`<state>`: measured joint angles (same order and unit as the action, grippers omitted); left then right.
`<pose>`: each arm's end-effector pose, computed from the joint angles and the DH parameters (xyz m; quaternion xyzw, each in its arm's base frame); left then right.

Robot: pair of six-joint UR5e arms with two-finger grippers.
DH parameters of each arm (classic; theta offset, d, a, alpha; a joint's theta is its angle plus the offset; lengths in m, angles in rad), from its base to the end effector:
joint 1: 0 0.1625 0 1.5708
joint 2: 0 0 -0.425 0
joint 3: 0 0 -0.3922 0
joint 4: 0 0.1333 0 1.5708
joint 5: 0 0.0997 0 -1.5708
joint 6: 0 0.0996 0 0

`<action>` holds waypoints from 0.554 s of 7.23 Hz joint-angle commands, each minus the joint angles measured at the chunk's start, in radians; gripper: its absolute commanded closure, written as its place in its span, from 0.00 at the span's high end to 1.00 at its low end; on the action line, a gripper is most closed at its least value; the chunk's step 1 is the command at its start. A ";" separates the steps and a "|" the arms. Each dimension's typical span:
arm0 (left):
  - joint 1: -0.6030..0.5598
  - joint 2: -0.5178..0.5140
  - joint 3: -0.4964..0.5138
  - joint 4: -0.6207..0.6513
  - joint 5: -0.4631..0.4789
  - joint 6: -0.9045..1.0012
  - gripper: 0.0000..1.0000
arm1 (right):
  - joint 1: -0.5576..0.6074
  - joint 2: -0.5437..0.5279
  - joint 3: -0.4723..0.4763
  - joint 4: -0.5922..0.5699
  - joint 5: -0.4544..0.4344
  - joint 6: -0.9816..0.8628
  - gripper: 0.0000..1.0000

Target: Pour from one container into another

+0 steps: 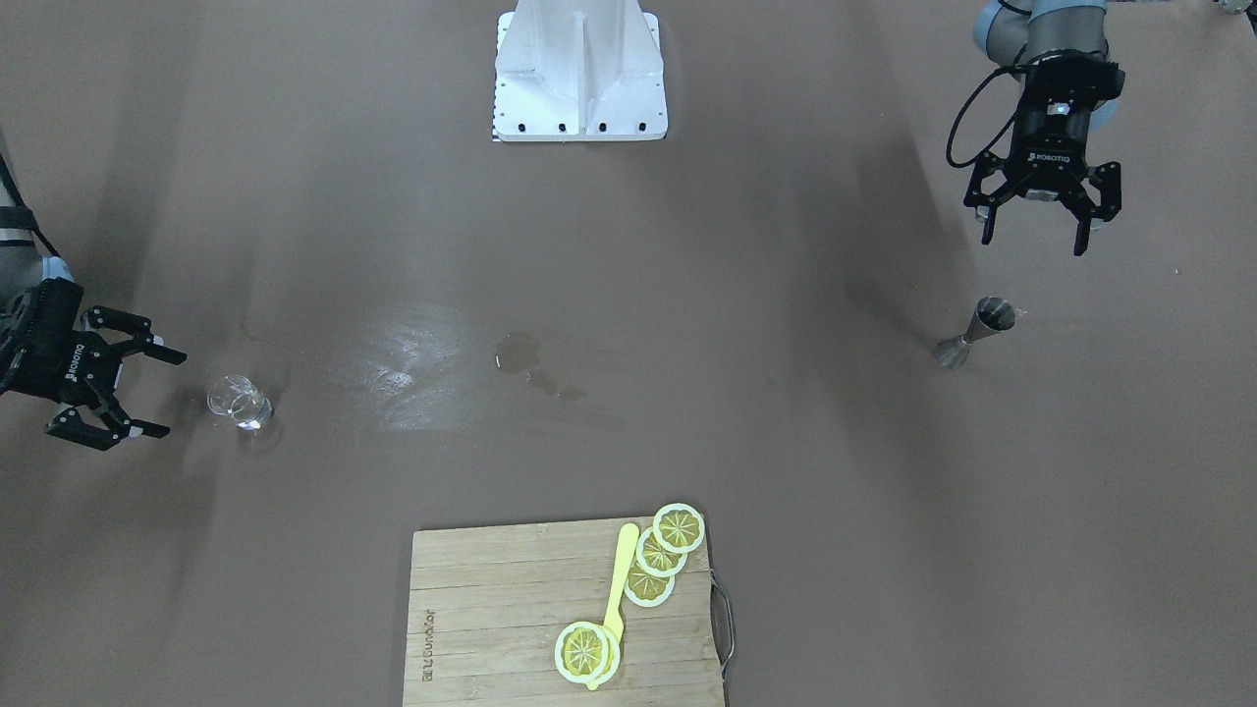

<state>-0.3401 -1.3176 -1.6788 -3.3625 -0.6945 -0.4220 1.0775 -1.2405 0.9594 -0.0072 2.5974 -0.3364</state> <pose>0.2483 -0.3104 0.5265 0.6621 0.2930 -0.0439 0.6884 -0.2382 -0.5446 0.5924 0.4887 -0.4331 -0.5502 0.5205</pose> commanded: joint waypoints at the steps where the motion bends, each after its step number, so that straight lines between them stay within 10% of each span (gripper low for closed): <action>1: 0.039 -0.044 0.054 -0.059 0.082 -0.011 1.00 | 0.001 0.029 -0.030 -0.005 0.013 -0.044 0.98; 4: 0.162 -0.023 0.077 -0.166 0.156 -0.104 0.98 | 0.018 0.091 -0.100 -0.014 0.033 -0.076 0.98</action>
<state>-0.2186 -1.3499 -1.6121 -3.5065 -0.5768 -0.4673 1.0923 -1.1740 0.8864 -0.0190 2.6266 -0.4065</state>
